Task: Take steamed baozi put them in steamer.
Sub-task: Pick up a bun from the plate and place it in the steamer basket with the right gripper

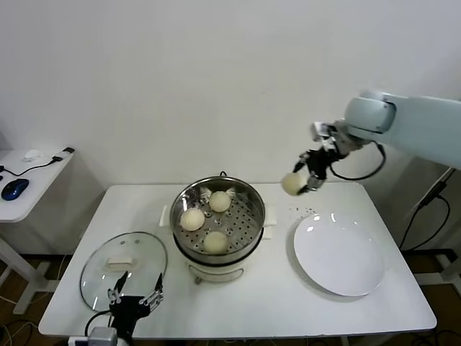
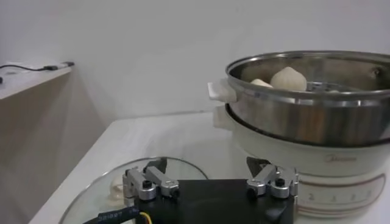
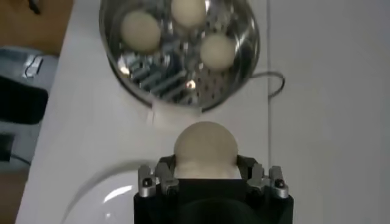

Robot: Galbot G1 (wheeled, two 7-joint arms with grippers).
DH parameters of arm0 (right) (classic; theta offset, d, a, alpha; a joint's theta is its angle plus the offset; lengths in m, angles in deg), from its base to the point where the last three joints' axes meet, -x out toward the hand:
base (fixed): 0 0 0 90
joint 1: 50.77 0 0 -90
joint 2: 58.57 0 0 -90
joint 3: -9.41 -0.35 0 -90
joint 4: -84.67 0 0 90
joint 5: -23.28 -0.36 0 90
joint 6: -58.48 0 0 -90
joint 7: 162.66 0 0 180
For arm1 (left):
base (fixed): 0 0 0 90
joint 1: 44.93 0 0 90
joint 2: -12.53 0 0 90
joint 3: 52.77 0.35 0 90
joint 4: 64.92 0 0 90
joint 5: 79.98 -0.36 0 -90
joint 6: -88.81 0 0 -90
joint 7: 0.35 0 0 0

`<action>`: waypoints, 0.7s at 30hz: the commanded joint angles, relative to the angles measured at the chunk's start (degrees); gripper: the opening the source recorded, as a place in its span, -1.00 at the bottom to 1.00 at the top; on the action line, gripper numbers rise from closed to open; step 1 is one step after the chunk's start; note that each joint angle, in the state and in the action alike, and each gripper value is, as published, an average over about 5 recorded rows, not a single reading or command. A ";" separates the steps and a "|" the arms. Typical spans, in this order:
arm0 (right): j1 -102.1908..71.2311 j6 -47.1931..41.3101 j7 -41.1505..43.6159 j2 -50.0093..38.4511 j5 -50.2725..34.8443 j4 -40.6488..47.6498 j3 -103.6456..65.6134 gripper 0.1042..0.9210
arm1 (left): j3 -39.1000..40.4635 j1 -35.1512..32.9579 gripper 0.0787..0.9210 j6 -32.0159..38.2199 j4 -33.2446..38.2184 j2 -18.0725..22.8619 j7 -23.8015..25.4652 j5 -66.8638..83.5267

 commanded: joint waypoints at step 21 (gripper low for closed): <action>-18.43 -6.43 -9.25 22.11 -1.63 12.22 -0.10 0.39 | -1.02 1.61 0.77 -1.51 0.54 0.48 0.23 1.31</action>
